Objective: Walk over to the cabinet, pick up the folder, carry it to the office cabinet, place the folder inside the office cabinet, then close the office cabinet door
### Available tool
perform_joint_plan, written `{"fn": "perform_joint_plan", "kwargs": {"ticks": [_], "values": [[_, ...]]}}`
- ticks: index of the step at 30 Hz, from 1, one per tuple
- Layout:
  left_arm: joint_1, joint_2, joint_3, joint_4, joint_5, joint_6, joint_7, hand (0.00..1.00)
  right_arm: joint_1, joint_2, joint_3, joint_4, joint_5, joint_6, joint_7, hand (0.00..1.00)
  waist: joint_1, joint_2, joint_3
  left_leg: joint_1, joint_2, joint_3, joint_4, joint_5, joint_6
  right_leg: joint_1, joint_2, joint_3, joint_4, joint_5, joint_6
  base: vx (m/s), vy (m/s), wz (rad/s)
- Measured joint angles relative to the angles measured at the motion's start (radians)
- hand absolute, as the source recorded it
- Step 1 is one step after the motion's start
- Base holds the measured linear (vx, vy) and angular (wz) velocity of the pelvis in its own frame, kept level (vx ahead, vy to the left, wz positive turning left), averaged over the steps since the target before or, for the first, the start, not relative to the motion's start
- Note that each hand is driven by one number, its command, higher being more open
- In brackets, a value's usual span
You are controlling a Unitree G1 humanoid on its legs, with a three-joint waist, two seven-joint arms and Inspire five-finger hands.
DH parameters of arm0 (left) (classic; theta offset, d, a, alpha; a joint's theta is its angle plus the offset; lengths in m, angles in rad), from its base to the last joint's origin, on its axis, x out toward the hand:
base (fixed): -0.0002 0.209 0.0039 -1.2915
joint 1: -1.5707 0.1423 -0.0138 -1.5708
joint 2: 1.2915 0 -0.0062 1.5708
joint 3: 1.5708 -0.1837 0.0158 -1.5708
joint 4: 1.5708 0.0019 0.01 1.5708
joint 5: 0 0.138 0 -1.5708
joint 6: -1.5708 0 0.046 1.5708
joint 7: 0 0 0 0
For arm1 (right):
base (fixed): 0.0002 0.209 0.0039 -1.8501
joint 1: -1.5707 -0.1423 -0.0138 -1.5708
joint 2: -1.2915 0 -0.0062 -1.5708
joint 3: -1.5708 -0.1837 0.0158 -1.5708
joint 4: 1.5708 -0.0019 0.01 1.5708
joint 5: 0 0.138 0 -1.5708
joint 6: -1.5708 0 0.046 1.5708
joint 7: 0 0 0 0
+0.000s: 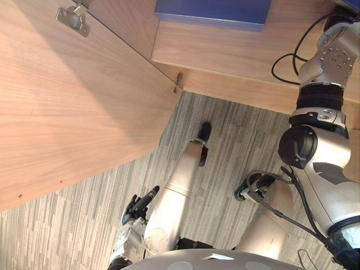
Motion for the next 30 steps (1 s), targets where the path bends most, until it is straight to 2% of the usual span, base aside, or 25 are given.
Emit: {"fn": "perform_joint_plan", "kwargs": {"ticks": [1, 2, 10, 26, 30], "values": [[0.000, 0.000, -0.003, -0.002, 0.000, 0.000, 0.000, 1.00, 0.000, -0.004, 0.000, -0.001, 0.000, -0.002, -0.003, 0.00, -0.001, 0.000, 0.000, 0.000, 0.000, 0.000, -0.001, 0.001, 0.001, 0.000, 0.000, 0.000, -0.001, 0.000, 0.000, 0.02, 0.035, 0.00], [0.000, 0.000, -0.008, -0.002, 0.000, -0.001, 0.000, 1.00, 0.000, -0.010, -0.001, -0.001, 0.000, -0.002, -0.007, 1.00, -0.002, 0.000, 0.000, 0.000, 0.000, 0.001, -0.002, 0.001, 0.001, 0.000, 0.000, 0.000, -0.002, 0.000, 0.000, 0.02, 0.032, 0.00], [0.000, 0.001, -0.008, -0.001, 0.000, -0.001, 0.000, 1.00, 0.000, -0.040, -0.030, 0.000, 0.000, 0.006, -0.043, 1.00, -0.008, 0.001, -0.001, 0.002, 0.001, 0.002, -0.016, 0.006, 0.003, 0.000, 0.001, -0.003, -0.016, 0.002, 0.002, 0.01, 0.034, 0.00], [0.000, 0.001, -0.017, -0.011, -0.017, -0.001, 0.000, 1.00, 0.000, -0.042, -0.008, 0.012, -0.002, 0.041, -0.040, 1.00, -0.027, 0.001, -0.001, 0.036, 0.003, 0.011, -0.050, 0.008, 0.007, 0.033, 0.003, -0.004, -0.063, 0.017, 0.013, 0.03, 0.032, -0.01], [0.000, 0.001, -0.028, -0.027, -0.017, -0.002, 0.000, 1.00, 0.002, -0.041, -0.007, 0.045, -0.002, 0.049, -0.039, 1.00, -0.028, 0.002, -0.001, 0.073, 0.004, 0.017, -0.083, 0.011, 0.011, 0.062, 0.004, -0.003, -0.092, 0.027, 0.017, 0.03, 0.023, -0.03]]}}
